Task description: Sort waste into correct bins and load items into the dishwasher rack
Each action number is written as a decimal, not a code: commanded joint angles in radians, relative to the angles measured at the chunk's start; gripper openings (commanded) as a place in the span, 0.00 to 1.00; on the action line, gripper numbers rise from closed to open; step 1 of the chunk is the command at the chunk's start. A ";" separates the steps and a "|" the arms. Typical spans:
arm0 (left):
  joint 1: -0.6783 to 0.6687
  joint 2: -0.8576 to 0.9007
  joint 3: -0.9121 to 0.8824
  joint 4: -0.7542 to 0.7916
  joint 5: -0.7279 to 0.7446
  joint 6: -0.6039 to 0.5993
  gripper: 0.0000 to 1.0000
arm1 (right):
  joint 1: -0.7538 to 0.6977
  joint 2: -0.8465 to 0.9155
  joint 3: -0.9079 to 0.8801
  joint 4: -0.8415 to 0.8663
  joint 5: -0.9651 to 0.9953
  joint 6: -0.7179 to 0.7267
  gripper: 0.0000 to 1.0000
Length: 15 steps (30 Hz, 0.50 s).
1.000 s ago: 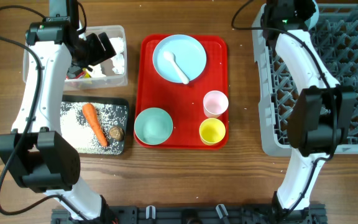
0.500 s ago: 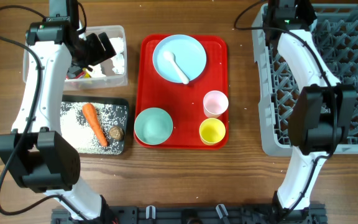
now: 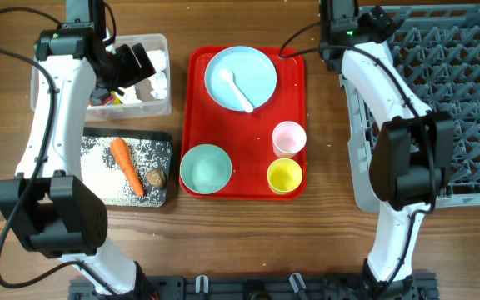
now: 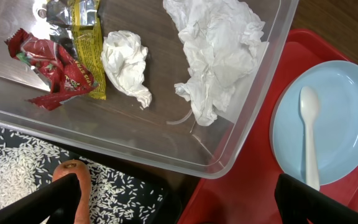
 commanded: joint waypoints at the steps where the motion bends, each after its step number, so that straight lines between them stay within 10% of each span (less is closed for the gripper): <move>1: 0.003 -0.025 -0.005 -0.001 -0.006 -0.016 1.00 | 0.023 0.008 0.012 0.014 -0.043 0.135 1.00; 6: 0.003 -0.025 -0.005 -0.001 -0.006 -0.016 1.00 | 0.055 -0.135 0.065 -0.043 -0.153 0.277 1.00; 11: 0.003 -0.025 -0.005 -0.001 -0.006 -0.016 1.00 | 0.209 -0.272 0.061 -0.304 -1.235 0.564 1.00; 15: 0.003 -0.025 -0.005 -0.001 -0.006 -0.016 1.00 | 0.386 -0.247 -0.115 -0.344 -1.273 0.591 1.00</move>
